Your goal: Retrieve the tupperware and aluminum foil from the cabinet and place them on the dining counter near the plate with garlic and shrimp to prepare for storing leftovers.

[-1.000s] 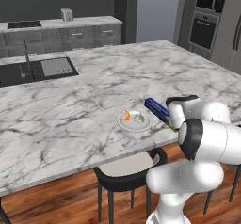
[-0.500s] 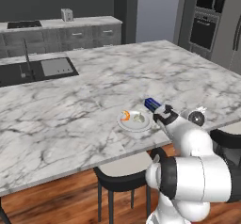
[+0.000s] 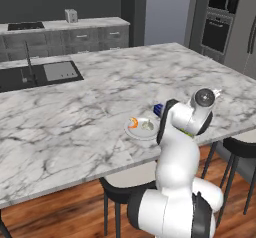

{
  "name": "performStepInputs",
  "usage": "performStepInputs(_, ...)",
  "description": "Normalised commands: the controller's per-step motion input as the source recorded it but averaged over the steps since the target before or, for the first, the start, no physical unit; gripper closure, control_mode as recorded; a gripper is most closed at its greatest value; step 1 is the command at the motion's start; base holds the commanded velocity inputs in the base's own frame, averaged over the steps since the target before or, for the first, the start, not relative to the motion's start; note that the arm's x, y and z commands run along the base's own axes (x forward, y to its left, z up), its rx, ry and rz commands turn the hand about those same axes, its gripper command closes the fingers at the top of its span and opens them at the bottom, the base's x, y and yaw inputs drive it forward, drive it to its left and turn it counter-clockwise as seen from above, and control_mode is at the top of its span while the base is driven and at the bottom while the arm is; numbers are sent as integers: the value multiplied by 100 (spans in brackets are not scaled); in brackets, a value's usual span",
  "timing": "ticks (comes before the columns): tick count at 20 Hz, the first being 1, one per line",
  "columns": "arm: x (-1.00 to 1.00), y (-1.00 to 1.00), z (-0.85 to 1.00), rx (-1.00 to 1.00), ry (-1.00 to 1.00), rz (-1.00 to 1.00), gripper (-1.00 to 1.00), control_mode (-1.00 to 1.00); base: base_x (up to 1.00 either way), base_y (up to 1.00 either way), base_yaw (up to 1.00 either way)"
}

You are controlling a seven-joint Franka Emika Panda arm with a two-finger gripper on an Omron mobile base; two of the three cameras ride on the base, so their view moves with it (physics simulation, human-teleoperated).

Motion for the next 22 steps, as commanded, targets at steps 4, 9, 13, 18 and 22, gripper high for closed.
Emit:
performStepInputs(4,-34,0,100,-27,21,17,-100,-100,0,0,0)
performStepInputs(9,-98,23,51,-31,4,29,-100,-100,0,0,0)
performStepInputs(13,-100,58,24,-26,0,48,-100,-100,0,0,0)
performStepInputs(18,-100,35,50,-15,0,56,-100,-100,0,0,0)
performStepInputs(22,-91,16,84,-11,8,47,-100,-100,0,0,0)
